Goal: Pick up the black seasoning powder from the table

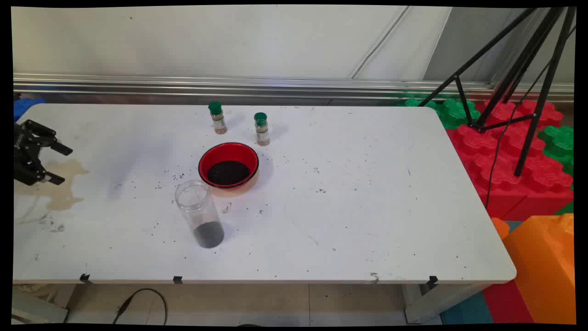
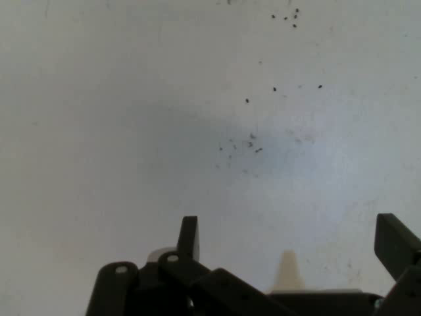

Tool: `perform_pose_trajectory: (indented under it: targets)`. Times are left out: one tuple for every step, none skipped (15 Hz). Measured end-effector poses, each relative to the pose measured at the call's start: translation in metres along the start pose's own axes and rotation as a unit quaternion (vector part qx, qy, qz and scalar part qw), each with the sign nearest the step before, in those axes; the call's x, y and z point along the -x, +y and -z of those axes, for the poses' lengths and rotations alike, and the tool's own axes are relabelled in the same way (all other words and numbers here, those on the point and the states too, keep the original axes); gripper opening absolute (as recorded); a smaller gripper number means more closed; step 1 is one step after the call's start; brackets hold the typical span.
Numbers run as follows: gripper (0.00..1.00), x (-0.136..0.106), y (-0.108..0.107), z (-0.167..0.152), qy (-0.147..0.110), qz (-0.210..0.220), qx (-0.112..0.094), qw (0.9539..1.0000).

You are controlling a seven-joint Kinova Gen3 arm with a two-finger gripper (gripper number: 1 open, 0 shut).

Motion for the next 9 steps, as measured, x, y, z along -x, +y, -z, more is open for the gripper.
perform_pose_trajectory:
  targets:
    - [1.00,0.000,0.001,0.000,0.000,-0.002,0.003,1.0000]
    - [1.00,-0.001,0.003,-0.001,0.001,-0.004,0.007,1.0000]
    - [1.00,-0.001,0.005,-0.001,0.002,-0.007,0.012,0.9999]
    - [1.00,-0.002,0.006,-0.002,0.003,-0.010,0.016,0.9998]
    - [1.00,-0.002,0.008,-0.003,0.005,-0.014,0.020,0.9997]
    - [1.00,-0.003,0.011,-0.005,0.007,-0.018,0.025,0.9995]
    - [1.00,-0.005,0.012,-0.006,0.009,-0.022,0.030,0.9993]
    - [1.00,-0.006,0.015,-0.008,0.013,-0.028,0.036,0.9989]
    - [1.00,-0.008,0.018,-0.011,0.018,-0.033,0.043,0.9984]
